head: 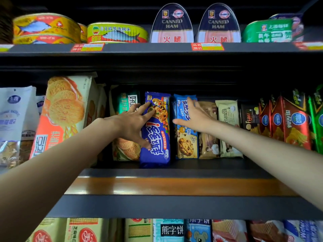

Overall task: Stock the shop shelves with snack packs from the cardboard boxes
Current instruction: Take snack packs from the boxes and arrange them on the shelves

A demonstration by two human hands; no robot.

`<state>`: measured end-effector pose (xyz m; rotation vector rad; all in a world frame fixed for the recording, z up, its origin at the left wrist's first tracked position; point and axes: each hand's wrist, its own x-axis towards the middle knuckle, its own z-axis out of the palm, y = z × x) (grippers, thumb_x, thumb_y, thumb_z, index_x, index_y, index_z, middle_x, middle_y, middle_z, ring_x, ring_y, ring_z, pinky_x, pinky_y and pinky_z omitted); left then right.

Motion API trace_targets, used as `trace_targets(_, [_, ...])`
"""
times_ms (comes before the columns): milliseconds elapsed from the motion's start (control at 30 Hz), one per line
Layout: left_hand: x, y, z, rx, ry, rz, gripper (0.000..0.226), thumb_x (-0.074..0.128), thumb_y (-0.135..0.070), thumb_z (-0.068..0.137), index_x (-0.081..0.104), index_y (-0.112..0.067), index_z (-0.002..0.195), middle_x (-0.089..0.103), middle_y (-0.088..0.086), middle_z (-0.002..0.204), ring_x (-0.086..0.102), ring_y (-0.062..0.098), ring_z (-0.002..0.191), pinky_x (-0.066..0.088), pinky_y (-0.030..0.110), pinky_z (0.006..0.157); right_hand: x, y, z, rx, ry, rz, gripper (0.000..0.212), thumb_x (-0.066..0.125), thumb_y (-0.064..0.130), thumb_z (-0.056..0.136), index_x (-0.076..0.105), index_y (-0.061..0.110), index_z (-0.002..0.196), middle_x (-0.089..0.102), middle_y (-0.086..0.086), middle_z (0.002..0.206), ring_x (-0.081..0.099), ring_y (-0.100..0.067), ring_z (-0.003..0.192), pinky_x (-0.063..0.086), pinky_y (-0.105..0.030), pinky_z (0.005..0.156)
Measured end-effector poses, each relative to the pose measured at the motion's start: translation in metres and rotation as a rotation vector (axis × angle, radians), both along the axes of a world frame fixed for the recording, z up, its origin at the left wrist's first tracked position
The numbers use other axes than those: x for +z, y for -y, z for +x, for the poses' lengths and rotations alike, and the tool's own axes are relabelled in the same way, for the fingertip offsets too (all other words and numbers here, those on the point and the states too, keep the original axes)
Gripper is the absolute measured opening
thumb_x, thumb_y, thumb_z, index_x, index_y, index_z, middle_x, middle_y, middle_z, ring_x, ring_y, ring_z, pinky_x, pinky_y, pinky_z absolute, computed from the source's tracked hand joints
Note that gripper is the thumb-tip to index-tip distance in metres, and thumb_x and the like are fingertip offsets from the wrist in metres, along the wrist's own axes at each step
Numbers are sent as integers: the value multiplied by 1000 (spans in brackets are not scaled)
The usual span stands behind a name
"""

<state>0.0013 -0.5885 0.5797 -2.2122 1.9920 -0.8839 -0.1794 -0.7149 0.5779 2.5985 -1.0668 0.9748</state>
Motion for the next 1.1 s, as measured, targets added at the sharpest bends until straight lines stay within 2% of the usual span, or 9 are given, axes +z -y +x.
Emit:
trace_targets(33, [-3,-1,1,8,6,13,123,65,-67,65,-13,-20,148,-23,2,154,-12,33,143,15,52,116,0,-9,2,82,-15,1,111,59,63,77,-11,15,150,-11,-11,158,-5,-30,145,9,-48,118])
trace_targets(100, [-9,-3,2,32,36,33,129,67,-67,63,-17,-17,146,-25,3,154,-10,31,143,16,51,115,-4,-28,9,152,-207,-72,117,61,65,74,-16,17,149,-21,-10,156,-16,-27,144,-1,-46,117])
trace_targets(200, [-17,-6,4,63,81,7,131,67,-66,65,-21,-11,145,-27,6,153,-7,28,144,14,49,115,-10,-43,22,100,-396,-167,128,67,64,70,-24,16,145,-32,-13,151,-27,-30,139,-10,-49,113])
trace_targets(333, [-28,3,2,80,237,-101,128,60,-69,68,-19,-3,144,-22,15,153,-4,28,145,12,44,115,-19,-37,38,-2,-487,-278,132,76,52,68,-25,12,144,-37,-16,148,-24,-45,137,-8,-55,113])
trace_targets(467, [-35,18,-4,95,294,-138,128,57,-70,70,-21,3,141,-23,21,151,-13,31,143,4,46,116,-23,-30,40,-70,-516,-382,130,76,48,71,-24,8,144,-35,-20,148,-21,-47,137,-10,-51,112])
trace_targets(633, [-35,23,-3,205,362,-155,129,46,-77,71,-21,11,138,-22,30,148,-17,39,140,-1,51,114,-17,-32,45,-136,-551,-482,131,72,58,68,-21,9,145,-33,-19,149,-24,-47,136,-9,-56,111])
trace_targets(867, [-38,23,-7,177,398,-131,123,40,-77,75,-19,11,138,-20,31,148,-18,42,139,-4,56,113,1,-19,44,-32,-395,-360,133,68,65,67,-21,5,145,-29,-16,152,-26,-29,140,-11,-43,114])
trace_targets(1033, [-36,15,-7,147,328,-155,110,43,-70,81,-10,1,145,-11,21,154,-6,37,143,-1,54,114,-2,-17,45,-26,-426,-378,133,66,66,67,-24,4,143,-30,-14,151,-27,-28,140,-11,-40,114])
trace_targets(1100, [-33,13,-7,76,225,-245,97,45,-64,83,4,-5,147,8,15,154,10,34,141,8,51,114,-2,-17,46,-26,-395,-368,132,67,66,66,-23,9,145,-30,-12,152,-29,-29,139,-12,-43,113])
